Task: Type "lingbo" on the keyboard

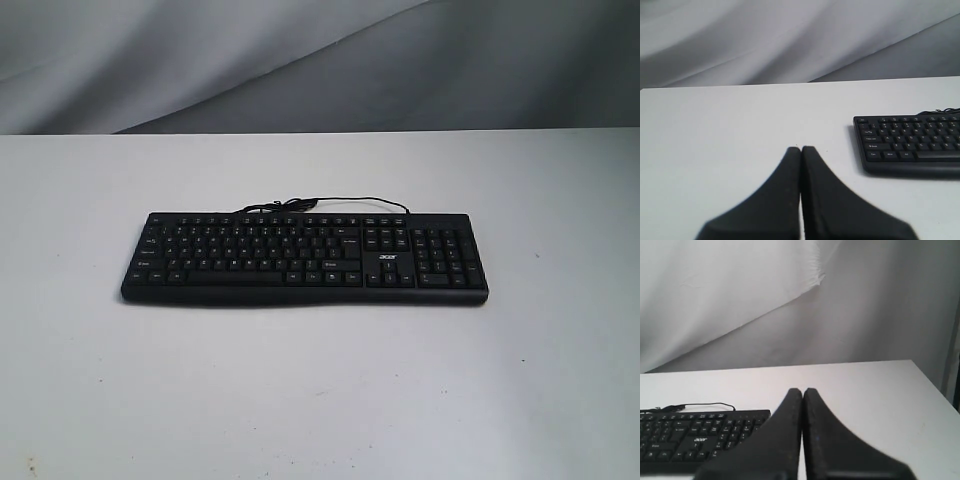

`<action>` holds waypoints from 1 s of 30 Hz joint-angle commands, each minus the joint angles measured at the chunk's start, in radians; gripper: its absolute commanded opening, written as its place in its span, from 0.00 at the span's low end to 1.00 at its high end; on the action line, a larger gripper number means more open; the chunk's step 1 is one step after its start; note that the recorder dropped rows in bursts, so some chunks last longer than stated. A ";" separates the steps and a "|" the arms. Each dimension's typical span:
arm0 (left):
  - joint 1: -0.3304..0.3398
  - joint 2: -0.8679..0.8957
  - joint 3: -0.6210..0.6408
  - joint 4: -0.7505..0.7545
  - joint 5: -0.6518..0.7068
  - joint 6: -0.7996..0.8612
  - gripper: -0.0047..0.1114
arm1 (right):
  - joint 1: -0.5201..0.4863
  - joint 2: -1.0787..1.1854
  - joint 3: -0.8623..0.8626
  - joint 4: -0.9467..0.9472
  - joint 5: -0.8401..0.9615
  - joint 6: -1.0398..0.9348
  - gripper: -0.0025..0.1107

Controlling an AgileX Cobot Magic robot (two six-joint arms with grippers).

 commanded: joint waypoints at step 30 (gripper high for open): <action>0.002 -0.003 0.004 -0.008 -0.005 -0.004 0.04 | -0.056 -0.047 0.179 -0.041 0.040 -0.050 0.02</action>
